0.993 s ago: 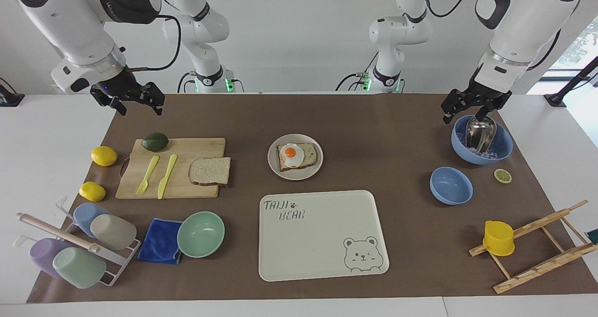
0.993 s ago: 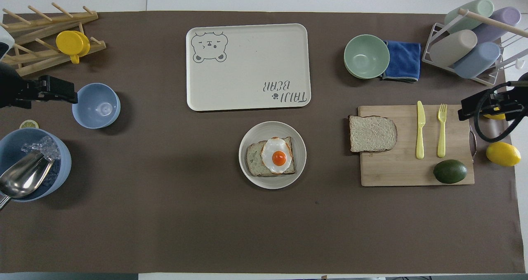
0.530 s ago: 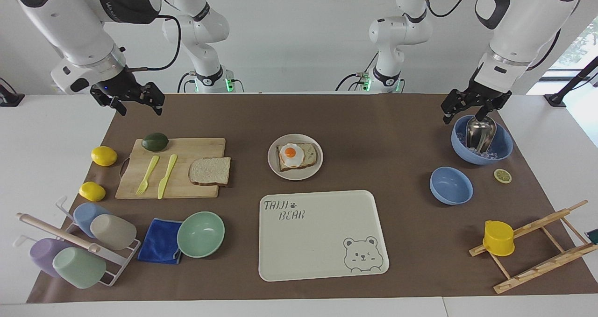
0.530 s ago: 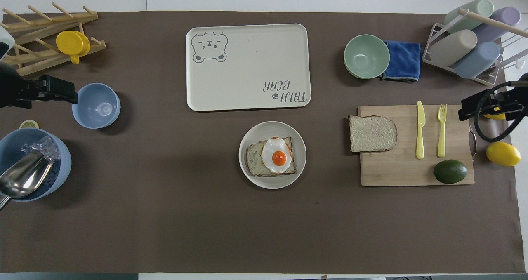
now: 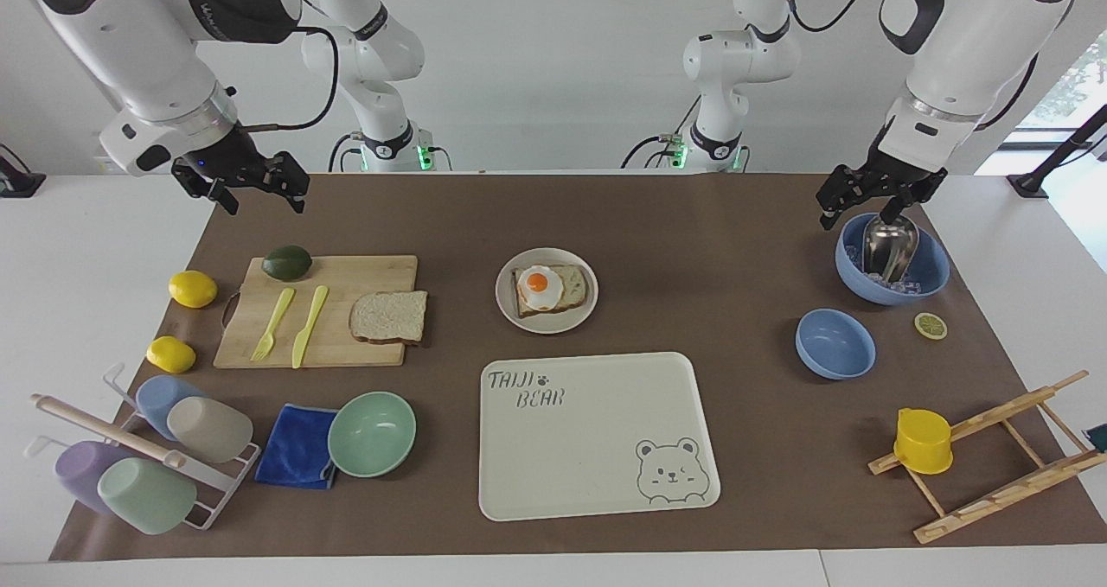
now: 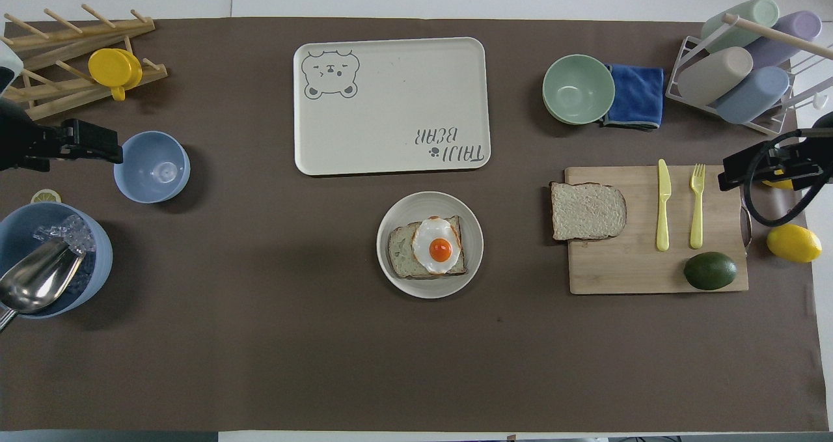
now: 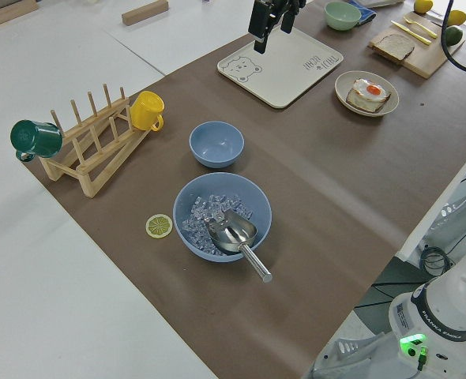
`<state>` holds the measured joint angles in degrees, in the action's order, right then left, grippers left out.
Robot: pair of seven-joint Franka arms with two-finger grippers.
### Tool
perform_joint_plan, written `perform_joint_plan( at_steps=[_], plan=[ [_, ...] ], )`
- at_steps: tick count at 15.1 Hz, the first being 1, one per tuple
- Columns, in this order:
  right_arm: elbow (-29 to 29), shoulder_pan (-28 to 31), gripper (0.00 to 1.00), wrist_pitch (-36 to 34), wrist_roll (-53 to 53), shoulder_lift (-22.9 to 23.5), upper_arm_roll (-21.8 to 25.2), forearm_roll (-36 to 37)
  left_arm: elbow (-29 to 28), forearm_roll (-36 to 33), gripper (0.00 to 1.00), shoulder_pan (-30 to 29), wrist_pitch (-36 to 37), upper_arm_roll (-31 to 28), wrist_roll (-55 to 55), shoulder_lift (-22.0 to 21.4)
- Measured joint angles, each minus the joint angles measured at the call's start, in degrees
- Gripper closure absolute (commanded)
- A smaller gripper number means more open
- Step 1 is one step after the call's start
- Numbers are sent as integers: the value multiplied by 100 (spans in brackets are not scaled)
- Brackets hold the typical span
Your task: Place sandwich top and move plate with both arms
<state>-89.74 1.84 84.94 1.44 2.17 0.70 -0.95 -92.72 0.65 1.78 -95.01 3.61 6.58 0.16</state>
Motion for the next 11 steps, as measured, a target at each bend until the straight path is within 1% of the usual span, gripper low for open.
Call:
perform_joint_plan(
  at_steps=[11],
  plan=[
    [18,5,0,0,0,0,93,0,0,0,0,0,0,0,0,0]
  ],
)
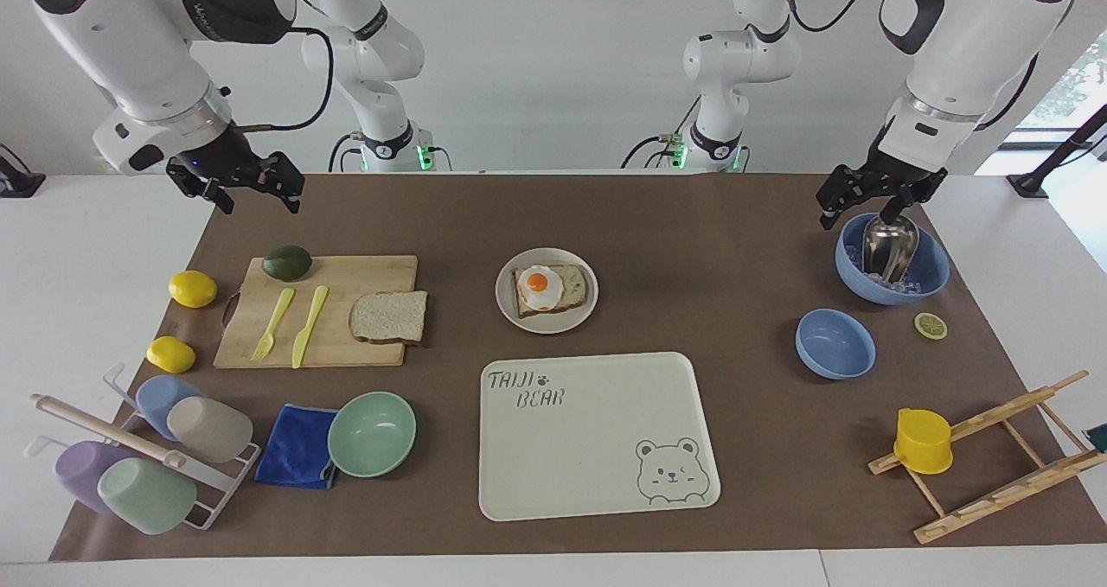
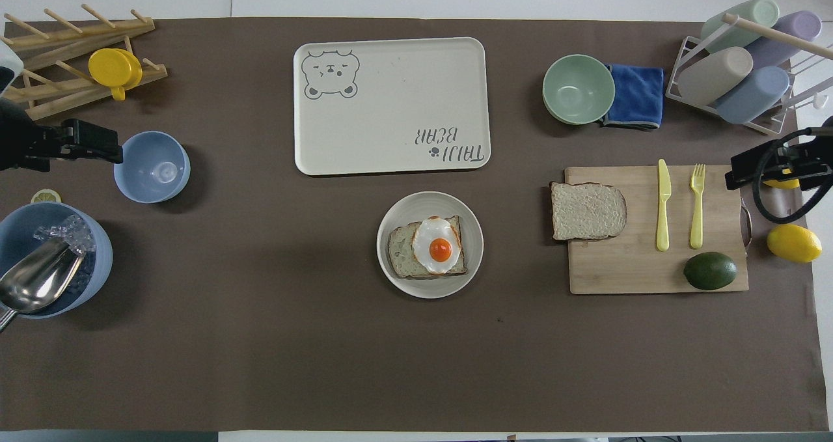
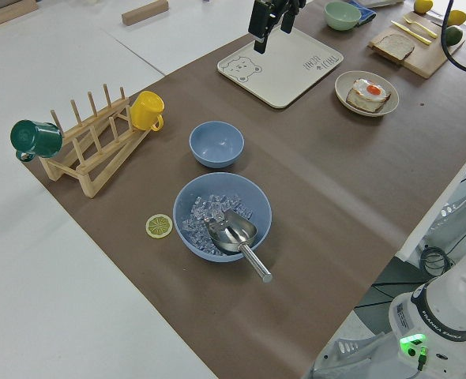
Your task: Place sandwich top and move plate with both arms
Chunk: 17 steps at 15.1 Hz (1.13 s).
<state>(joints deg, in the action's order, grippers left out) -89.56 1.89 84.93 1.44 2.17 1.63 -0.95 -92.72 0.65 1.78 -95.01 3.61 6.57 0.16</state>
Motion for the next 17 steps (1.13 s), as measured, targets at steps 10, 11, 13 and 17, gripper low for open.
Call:
perform_joint_plan(
  at_steps=[10,11,13,17],
  plan=[
    [-194,-895,0,347,-841,253,88,591,0,0,0,0,0,0,0,0],
    [-223,-1148,0,427,-994,380,82,766,0,0,0,0,0,0,0,0],
    [-272,-1558,0,660,-1390,688,74,965,0,0,0,0,0,0,0,0],
    [-449,-1961,0,1237,-1929,1216,70,1305,-1,0,0,0,0,0,0,0]
  ],
)
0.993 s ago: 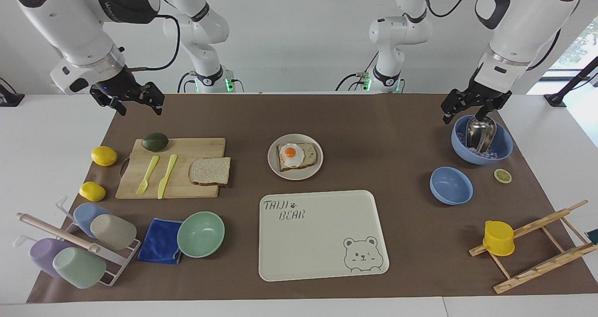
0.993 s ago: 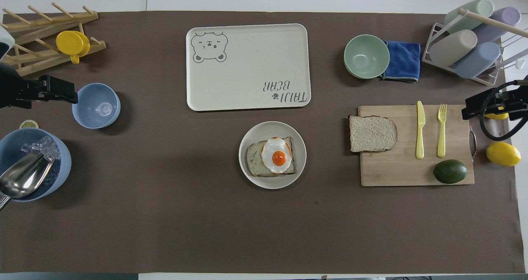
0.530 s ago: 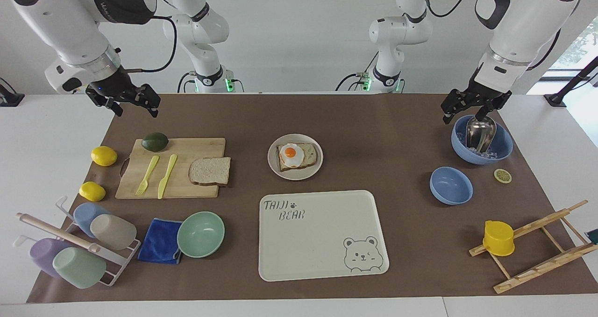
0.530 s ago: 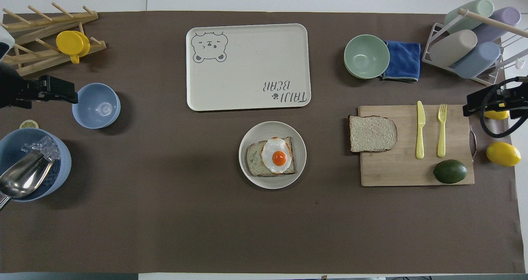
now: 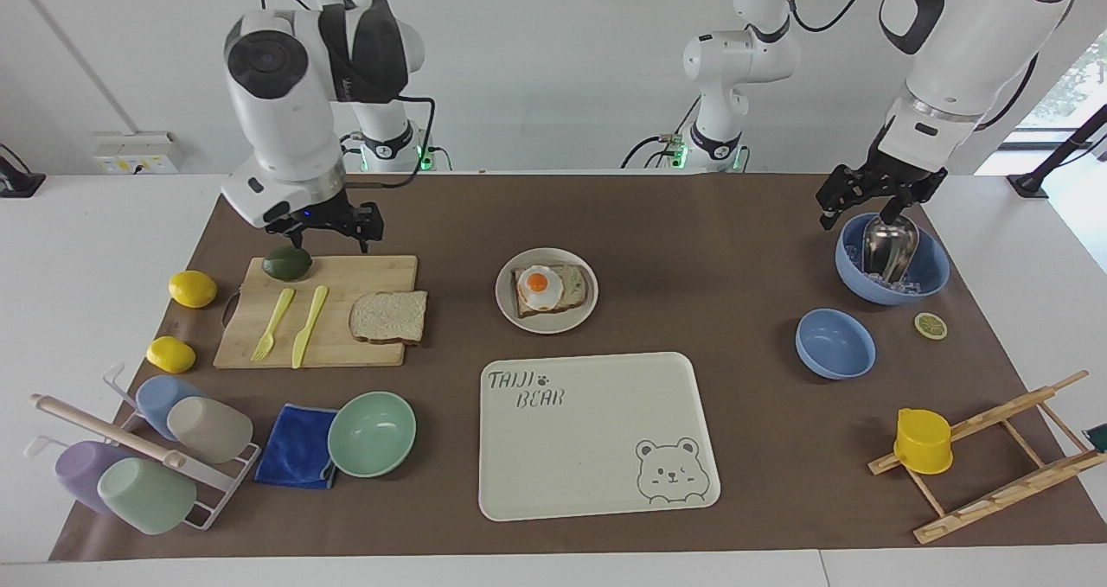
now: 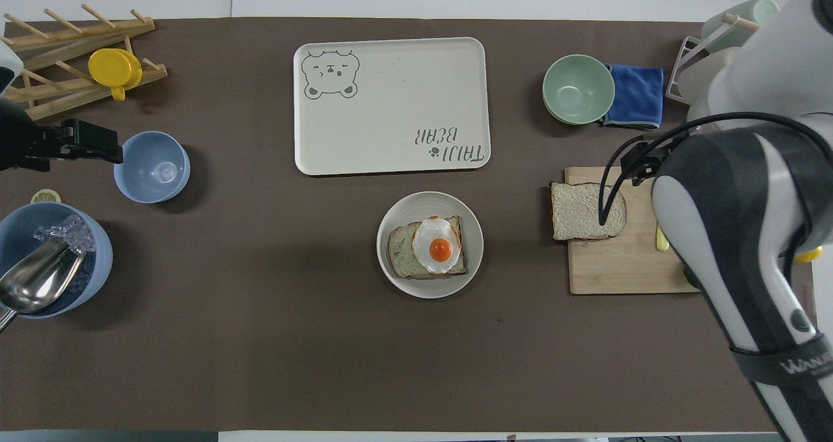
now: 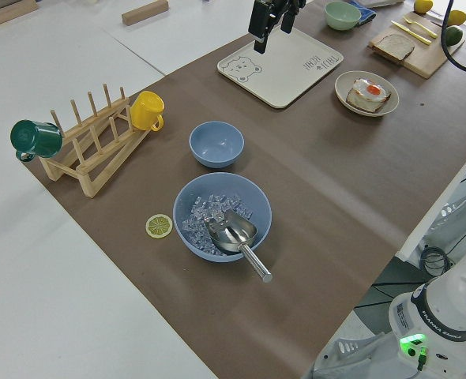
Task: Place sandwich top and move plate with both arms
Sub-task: 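Reach the right gripper to the bread slice on the cutting board, then grasp the bread slice with the right gripper and lift it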
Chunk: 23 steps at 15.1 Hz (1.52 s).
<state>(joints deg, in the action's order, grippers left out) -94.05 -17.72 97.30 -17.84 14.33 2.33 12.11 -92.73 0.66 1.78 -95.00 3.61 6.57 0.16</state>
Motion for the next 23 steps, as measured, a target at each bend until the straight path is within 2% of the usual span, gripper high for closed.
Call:
perform_joint_plan(
  at_steps=[4,14,17,21,23],
  plan=[
    [0,-222,0,18,-665,259,-1,139,-1,0,0,0,5,0,0,0],
    [-20,-196,0,210,-1524,261,30,93,-1,0,0,0,5,0,0,0],
    [-163,-146,0,269,-1163,278,24,101,-1,0,0,0,5,0,0,0],
    [-230,-723,0,285,-1132,706,-17,684,-1,0,0,0,5,0,0,0],
    [-283,-815,0,500,-1180,909,-18,856,-1,0,0,0,5,0,0,0]
  ],
)
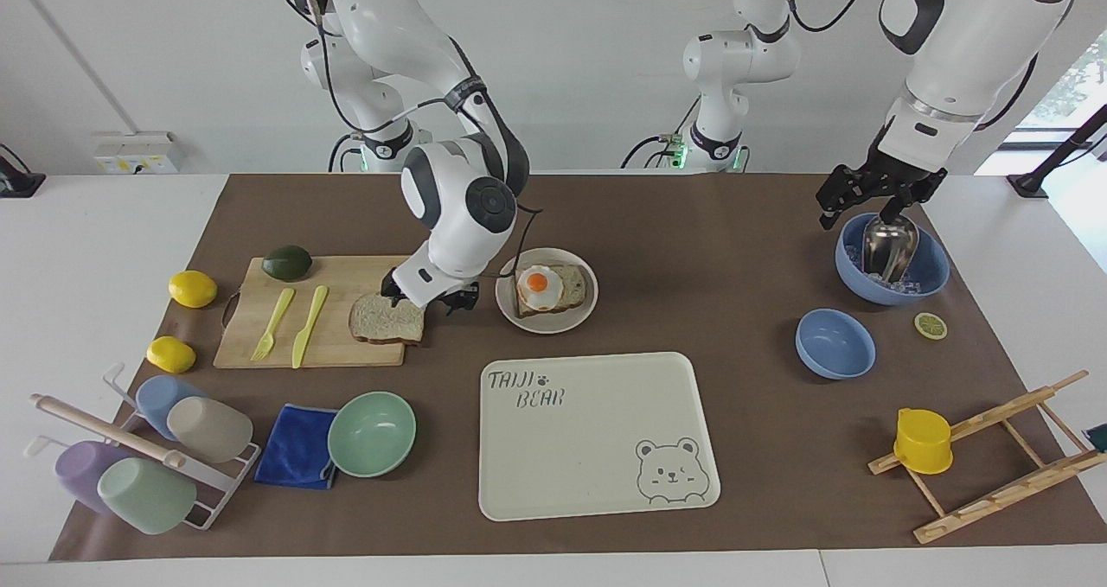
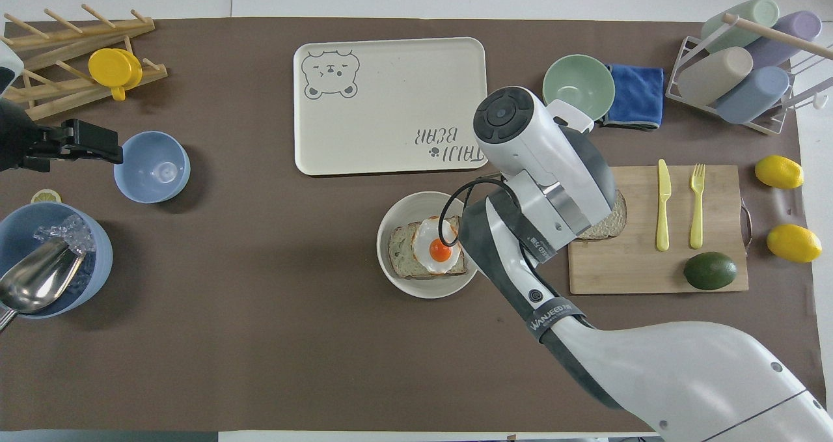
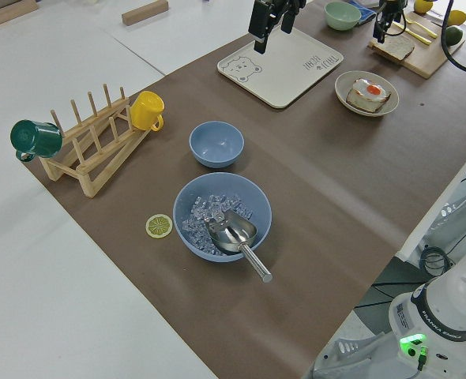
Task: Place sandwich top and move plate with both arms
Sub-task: 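Grasp the bread slice with the right gripper and lift it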
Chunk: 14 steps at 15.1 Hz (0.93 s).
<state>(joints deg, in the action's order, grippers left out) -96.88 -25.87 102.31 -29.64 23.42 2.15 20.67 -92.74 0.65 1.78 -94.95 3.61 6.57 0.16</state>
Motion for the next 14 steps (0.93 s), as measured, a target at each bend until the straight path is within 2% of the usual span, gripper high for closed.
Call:
perform_joint_plan(
  at_steps=[5,11,13,14],
  plan=[
    [-530,57,0,509,-247,71,16,12,0,0,0,0,0,0,0,0],
    [-852,68,0,631,-267,29,16,12,0,0,0,0,0,0,0,0],
    [-866,68,3,603,-267,5,16,13,0,0,0,0,0,0,0,0],
    [-872,68,8,575,-267,-7,16,17,0,0,0,0,0,0,0,0]
  ],
)
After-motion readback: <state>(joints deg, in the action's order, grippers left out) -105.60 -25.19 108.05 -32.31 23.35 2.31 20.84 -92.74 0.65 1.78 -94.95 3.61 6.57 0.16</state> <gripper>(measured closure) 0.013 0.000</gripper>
